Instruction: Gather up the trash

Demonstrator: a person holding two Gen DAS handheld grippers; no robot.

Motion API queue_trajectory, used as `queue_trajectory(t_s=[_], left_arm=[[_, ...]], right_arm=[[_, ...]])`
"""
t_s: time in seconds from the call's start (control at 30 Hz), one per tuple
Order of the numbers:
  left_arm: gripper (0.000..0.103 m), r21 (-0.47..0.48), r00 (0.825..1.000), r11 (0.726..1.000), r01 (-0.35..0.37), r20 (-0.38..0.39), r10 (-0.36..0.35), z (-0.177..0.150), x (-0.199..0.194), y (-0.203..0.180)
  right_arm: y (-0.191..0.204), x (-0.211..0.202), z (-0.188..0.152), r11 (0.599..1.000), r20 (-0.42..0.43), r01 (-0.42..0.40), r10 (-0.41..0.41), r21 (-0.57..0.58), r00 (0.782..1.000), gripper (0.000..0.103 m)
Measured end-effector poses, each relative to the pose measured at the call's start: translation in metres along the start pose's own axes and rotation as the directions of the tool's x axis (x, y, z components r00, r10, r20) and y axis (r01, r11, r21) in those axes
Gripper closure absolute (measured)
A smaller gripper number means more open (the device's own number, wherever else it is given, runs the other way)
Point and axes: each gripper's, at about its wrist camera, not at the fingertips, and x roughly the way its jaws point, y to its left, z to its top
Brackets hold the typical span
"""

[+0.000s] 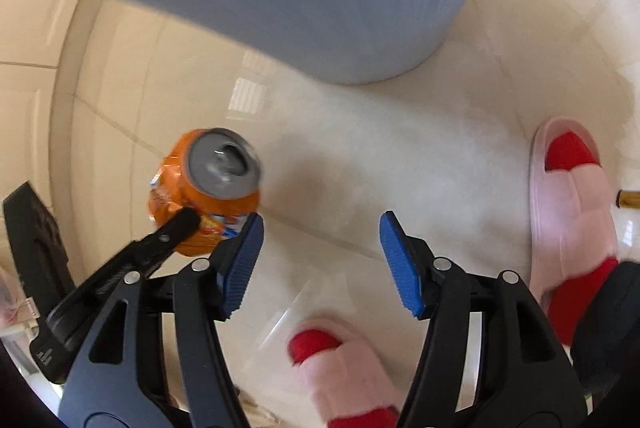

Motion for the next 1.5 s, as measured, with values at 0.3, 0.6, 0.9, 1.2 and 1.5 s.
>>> queue_trajectory(t_s=[0.3, 0.6, 0.9, 1.2, 1.5], left_arm=[[0.083, 0.095, 0.982, 0.995, 0.0, 0.19, -0.018, -0.017, -0.141, -0.033], [0.083, 0.351, 0.958, 0.936, 0.004, 0.267, -0.105, -0.009, -0.219, -0.127], [0.081, 0.537, 0.963, 0.842, -0.053, 0.252, -0.1, 0.014, -0.23, -0.256], [0.058, 0.496, 0.94, 0.861, -0.113, 0.333, -0.068, 0.003, -0.278, -0.296], [0.034, 0.358, 0.834, 0.9, -0.248, 0.551, 0.011, -0.064, -0.406, -0.303]], right_arm=[[0.04, -0.099, -0.021, 0.99, 0.114, -0.012, 0.028, -0.141, 0.993, 0.043], [0.049, -0.213, -0.017, 0.968, 0.31, -0.033, 0.112, -0.249, 0.944, 0.043], [0.009, -0.322, 0.039, 0.982, 0.551, 0.082, 0.026, -0.17, 0.834, 0.039], [-0.004, -0.386, 0.047, 0.975, 0.621, 0.13, 0.011, -0.181, 0.784, 0.038], [0.021, -0.475, -0.001, 0.936, 0.666, 0.159, 0.098, -0.314, 0.739, 0.038]])
